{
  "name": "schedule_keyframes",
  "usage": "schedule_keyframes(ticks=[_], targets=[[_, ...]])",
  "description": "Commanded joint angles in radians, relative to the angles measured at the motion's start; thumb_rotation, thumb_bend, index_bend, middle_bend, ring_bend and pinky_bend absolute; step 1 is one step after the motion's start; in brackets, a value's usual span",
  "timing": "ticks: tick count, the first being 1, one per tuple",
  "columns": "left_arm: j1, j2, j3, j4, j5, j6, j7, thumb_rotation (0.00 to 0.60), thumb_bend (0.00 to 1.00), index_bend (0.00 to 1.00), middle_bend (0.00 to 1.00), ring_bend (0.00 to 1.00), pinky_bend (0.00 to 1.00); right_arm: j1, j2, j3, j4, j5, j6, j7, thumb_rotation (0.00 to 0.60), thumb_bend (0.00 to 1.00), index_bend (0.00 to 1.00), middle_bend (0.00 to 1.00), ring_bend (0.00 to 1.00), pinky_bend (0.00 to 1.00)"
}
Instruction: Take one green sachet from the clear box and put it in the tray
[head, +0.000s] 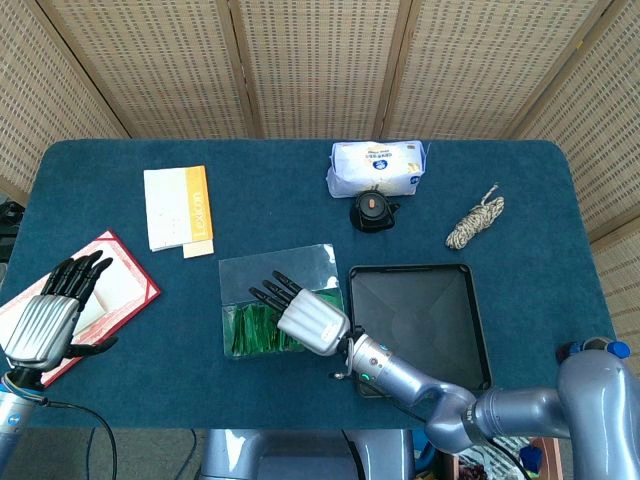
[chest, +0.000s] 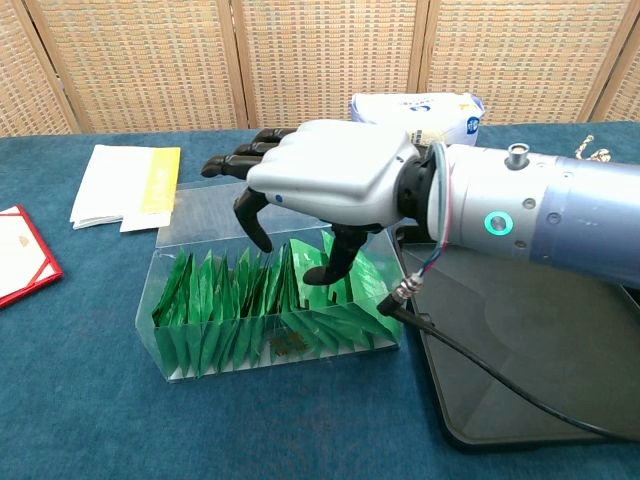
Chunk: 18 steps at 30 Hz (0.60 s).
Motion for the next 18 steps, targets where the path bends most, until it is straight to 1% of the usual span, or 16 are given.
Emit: schedule_keyframes(ticks=[1,7,11,18], targets=[[-0.002,-0.002,-0.001,0.001,-0.004,-0.003,0.003,0.600,0.06,0.00,0.00,0.00,0.00,0.010,-0.024,0.013,0.019,-0.011,-0.019,0.004,0.600,0.41,0.49,0.08,0.00,0.07],[-0.004,-0.004,-0.003,0.002,-0.014,-0.006,0.008,0.600,0.06,0.00,0.00,0.00,0.00,0.029,-0.059,0.029,0.047,-0.015,-0.052,-0.014,0.600,0.41,0.49,0.08,0.00,0.07],[-0.005,-0.006,-0.003,0.000,-0.018,-0.009,0.009,0.600,0.06,0.00,0.00,0.00,0.00,0.048,-0.093,0.045,0.081,0.017,-0.090,-0.053,0.600,0.41,0.51,0.08,0.00,0.07],[-0.007,-0.003,-0.004,0.005,-0.021,-0.012,-0.001,0.600,0.06,0.00,0.00,0.00,0.00,0.053,-0.116,0.059,0.111,0.037,-0.103,-0.075,0.600,0.43,0.51,0.09,0.00,0.07]])
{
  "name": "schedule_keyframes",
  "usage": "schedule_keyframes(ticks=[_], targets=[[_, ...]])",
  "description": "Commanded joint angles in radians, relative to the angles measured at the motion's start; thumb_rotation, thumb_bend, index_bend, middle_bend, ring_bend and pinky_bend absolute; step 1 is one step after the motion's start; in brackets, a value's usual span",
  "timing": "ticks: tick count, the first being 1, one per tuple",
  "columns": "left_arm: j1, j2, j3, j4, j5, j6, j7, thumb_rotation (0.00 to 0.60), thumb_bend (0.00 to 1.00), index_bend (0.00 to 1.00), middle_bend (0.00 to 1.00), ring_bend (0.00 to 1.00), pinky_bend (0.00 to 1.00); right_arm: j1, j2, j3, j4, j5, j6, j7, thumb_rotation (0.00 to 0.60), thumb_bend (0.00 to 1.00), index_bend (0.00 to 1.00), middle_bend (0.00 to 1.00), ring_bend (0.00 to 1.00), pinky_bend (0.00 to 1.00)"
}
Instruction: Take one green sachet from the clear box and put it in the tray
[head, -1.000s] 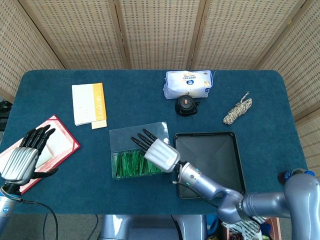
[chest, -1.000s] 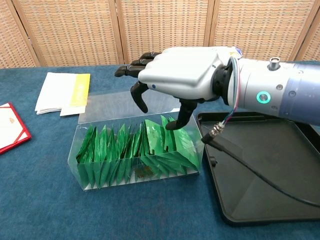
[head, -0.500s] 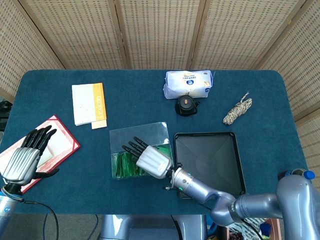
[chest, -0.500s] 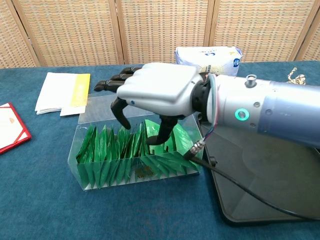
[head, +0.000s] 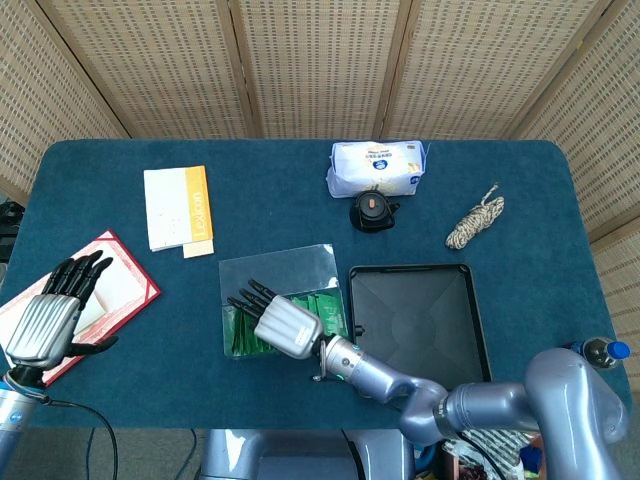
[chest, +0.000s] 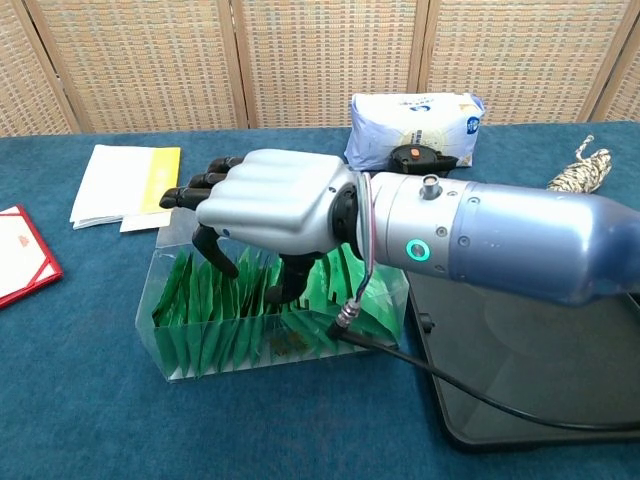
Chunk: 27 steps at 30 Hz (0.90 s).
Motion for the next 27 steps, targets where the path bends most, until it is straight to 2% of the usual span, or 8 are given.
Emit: schedule_keyframes(ticks=[1,27], targets=[[-0.001,0.001,-0.001,0.001,-0.001,-0.002,-0.004,0.600,0.06,0.00,0.00,0.00,0.00,0.000,-0.005,0.004,0.007,0.006,-0.004,-0.003,0.600,0.43,0.51,0.09,0.00,0.07],[-0.003,0.004,0.002,0.001,0.001,-0.003,-0.009,0.600,0.06,0.00,0.00,0.00,0.00,-0.005,-0.018,0.008,0.037,0.003,0.001,-0.059,0.600,0.50,0.58,0.10,0.00,0.14]])
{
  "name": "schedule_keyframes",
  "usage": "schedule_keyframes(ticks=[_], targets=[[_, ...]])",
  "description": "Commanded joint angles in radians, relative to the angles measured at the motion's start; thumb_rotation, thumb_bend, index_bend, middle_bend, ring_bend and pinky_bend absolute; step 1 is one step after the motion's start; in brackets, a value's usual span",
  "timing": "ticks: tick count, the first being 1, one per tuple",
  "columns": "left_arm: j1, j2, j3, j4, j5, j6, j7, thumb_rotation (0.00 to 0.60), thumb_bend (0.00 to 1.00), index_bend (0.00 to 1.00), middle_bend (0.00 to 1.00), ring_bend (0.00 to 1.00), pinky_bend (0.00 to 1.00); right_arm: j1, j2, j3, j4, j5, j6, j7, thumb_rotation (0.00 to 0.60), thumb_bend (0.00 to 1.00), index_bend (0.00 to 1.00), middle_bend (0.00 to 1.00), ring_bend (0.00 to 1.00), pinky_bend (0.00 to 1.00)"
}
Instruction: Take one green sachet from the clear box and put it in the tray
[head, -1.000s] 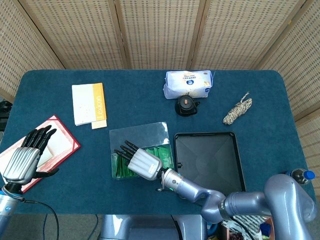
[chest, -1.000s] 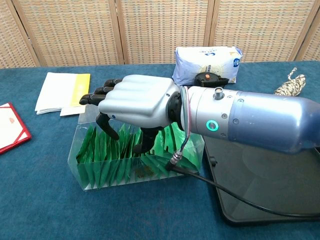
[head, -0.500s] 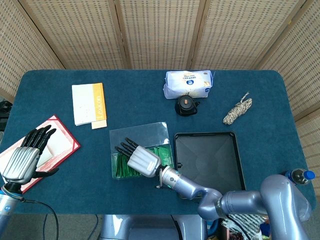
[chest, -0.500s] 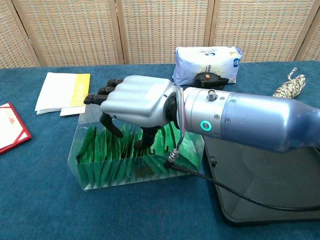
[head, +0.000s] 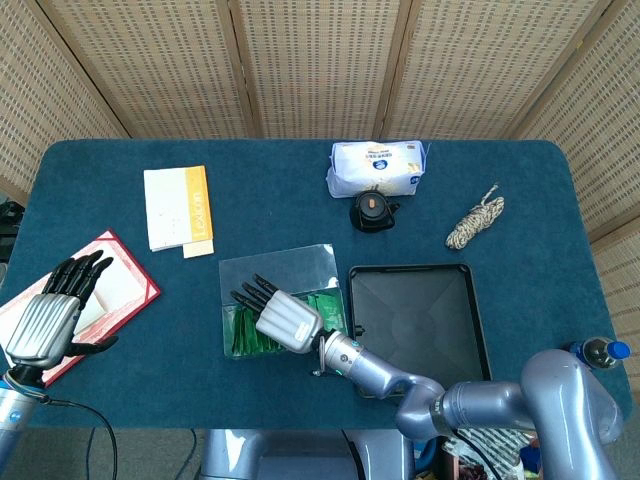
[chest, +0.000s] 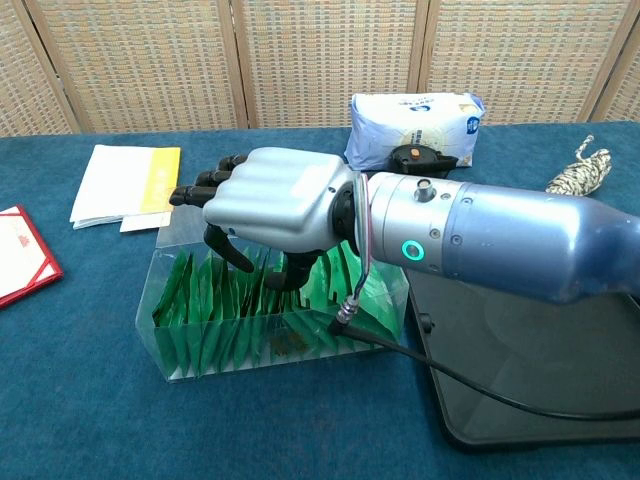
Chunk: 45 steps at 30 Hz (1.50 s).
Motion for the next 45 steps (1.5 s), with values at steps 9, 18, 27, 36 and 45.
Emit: schedule_keyframes(ticks=[9,18,27,36,45], targets=[[0.001,0.002,0.001,-0.001,0.003,0.002,-0.004,0.600,0.06,0.00,0.00,0.00,0.00,-0.001,-0.011,0.001,0.016,0.005,-0.005,-0.017,0.600,0.51,0.58,0.10,0.00,0.16],[0.000,0.004,0.000,0.001,0.001,0.001,-0.011,0.600,0.06,0.00,0.00,0.00,0.00,0.004,-0.035,0.016,0.048,0.029,-0.012,-0.026,0.600,0.51,0.58,0.10,0.00,0.16],[-0.002,0.006,0.000,0.002,0.001,-0.002,-0.018,0.600,0.06,0.00,0.00,0.00,0.00,0.010,-0.055,0.032,0.081,0.053,-0.011,-0.037,0.600,0.51,0.58,0.10,0.00,0.17],[-0.005,0.007,0.000,0.004,-0.001,-0.008,-0.023,0.600,0.06,0.00,0.00,0.00,0.00,0.011,-0.060,0.038,0.099,0.059,-0.007,-0.032,0.600,0.52,0.61,0.10,0.00,0.17],[-0.006,0.006,0.000,0.003,-0.004,-0.010,-0.018,0.600,0.06,0.00,0.00,0.00,0.00,0.009,-0.060,0.029,0.105,0.030,0.001,-0.015,0.600,0.54,0.63,0.11,0.00,0.18]])
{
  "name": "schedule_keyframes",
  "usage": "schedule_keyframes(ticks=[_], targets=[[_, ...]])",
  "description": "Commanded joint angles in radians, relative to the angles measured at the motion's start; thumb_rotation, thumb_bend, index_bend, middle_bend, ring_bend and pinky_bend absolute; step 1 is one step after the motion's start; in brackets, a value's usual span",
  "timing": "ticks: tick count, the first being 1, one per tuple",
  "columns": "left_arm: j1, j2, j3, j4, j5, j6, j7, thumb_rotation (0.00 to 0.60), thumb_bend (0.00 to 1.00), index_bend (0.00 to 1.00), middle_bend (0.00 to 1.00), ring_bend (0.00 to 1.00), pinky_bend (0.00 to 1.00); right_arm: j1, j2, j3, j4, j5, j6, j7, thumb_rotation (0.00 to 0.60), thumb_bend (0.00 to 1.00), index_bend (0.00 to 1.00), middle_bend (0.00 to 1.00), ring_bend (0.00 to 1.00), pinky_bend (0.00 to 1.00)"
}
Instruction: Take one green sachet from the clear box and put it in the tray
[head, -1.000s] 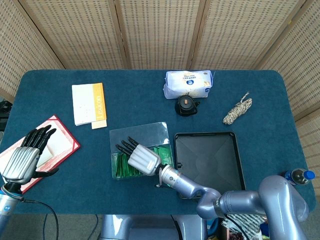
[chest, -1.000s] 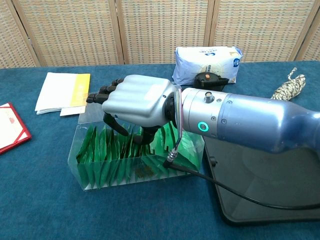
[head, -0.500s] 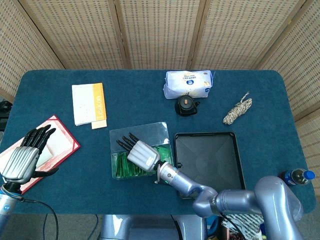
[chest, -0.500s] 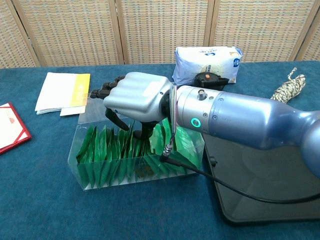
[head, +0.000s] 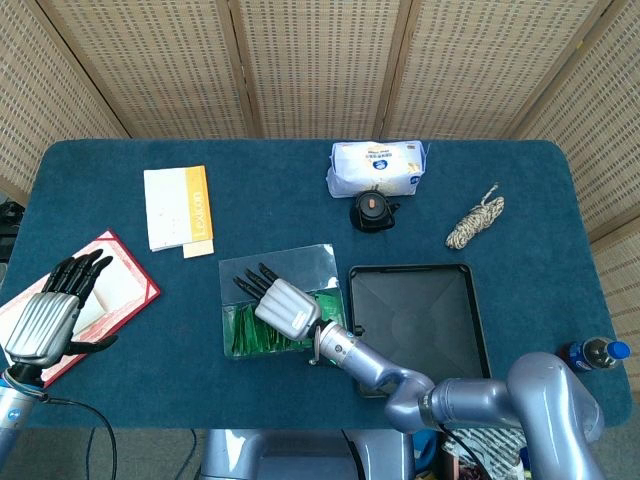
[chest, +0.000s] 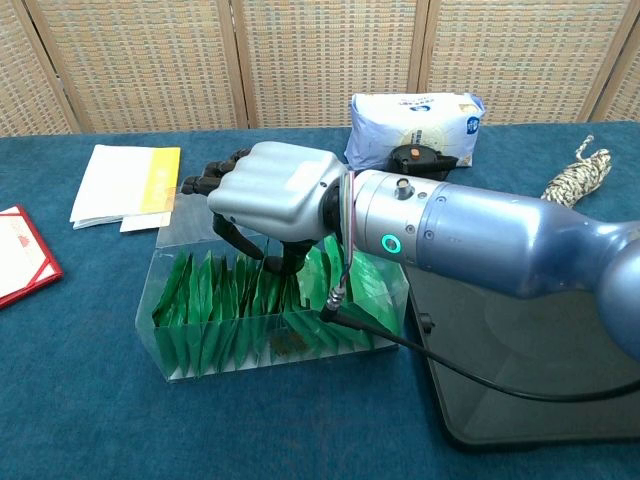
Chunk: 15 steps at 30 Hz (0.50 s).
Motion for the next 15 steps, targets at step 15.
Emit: schedule_keyframes(ticks=[15], targets=[[-0.001,-0.002,0.001,-0.001,0.001,-0.001,0.005,0.600,0.06,0.00,0.00,0.00,0.00,-0.015,0.015,-0.004,-0.003,-0.017,0.011,0.025,0.600,0.54,0.63,0.11,0.00,0.19]])
